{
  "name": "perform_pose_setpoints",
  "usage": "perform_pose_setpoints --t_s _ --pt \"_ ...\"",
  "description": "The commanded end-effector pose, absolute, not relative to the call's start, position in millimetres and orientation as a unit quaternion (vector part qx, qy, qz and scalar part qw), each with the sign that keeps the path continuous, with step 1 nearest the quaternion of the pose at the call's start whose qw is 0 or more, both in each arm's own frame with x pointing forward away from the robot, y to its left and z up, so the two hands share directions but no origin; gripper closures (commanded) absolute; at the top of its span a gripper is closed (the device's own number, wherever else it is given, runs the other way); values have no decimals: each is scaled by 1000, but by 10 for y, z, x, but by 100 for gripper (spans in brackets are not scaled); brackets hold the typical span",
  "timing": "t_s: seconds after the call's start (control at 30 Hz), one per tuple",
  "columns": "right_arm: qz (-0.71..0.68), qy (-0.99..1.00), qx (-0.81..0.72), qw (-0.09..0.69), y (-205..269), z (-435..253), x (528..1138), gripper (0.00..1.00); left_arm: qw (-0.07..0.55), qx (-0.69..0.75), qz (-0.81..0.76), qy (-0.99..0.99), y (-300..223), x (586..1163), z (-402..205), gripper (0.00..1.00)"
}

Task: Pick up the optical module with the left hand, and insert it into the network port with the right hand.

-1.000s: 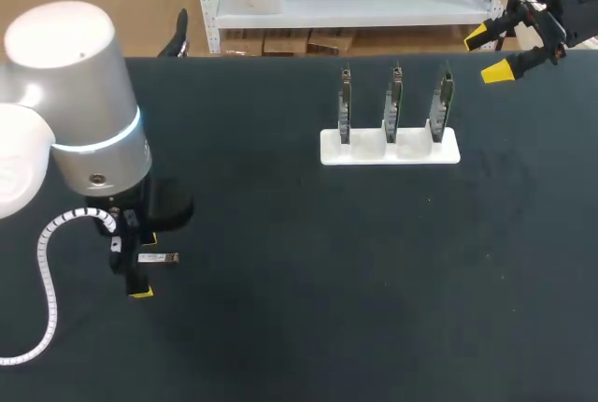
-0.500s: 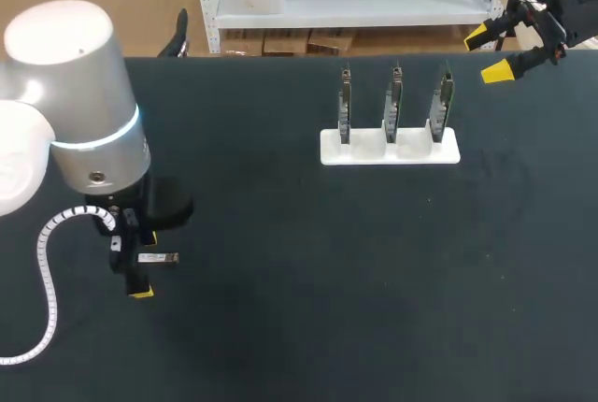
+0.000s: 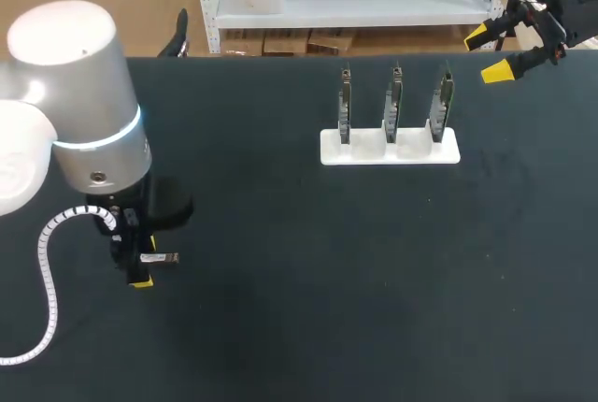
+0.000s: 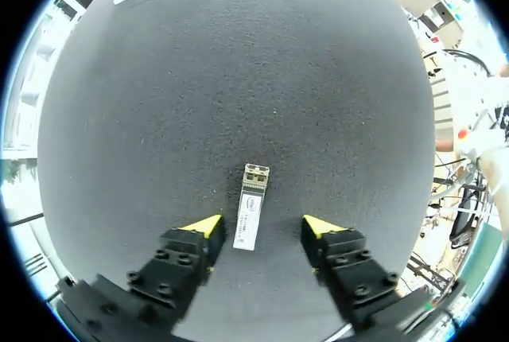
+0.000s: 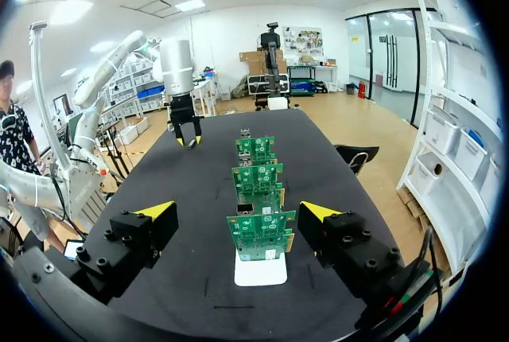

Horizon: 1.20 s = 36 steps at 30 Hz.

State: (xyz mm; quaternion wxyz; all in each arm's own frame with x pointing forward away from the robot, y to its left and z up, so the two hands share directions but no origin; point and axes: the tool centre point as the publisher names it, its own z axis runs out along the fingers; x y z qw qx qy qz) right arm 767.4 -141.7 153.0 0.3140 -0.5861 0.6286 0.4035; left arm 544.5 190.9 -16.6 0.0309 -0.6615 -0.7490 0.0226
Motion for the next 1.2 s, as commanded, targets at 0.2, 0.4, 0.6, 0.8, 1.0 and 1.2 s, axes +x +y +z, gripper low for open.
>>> perform_pose_setpoints --t_s 0.2,0.4,0.6,0.8,1.0,1.2 --pt "404 628 -586 314 -1417 1526 7687 0 32 -661 21 -750 1911 5439 -200 100" --pt "404 628 -586 314 -1417 1526 7687 0 31 -662 18 -749 1919 5447 -179 100" --pt "404 628 -586 314 -1417 1526 7687 0 16 -661 10 -750 1925 5528 -52 100" --pt "404 628 -586 314 -1417 1526 7687 0 -34 -664 9 -747 1825 5816 231 100" --pt "404 628 -586 314 -1417 1526 7687 0 -107 -657 35 -746 1620 6213 624 100" --pt "404 628 -586 314 -1417 1526 7687 0 -194 -655 87 -726 1245 6597 1109 100"
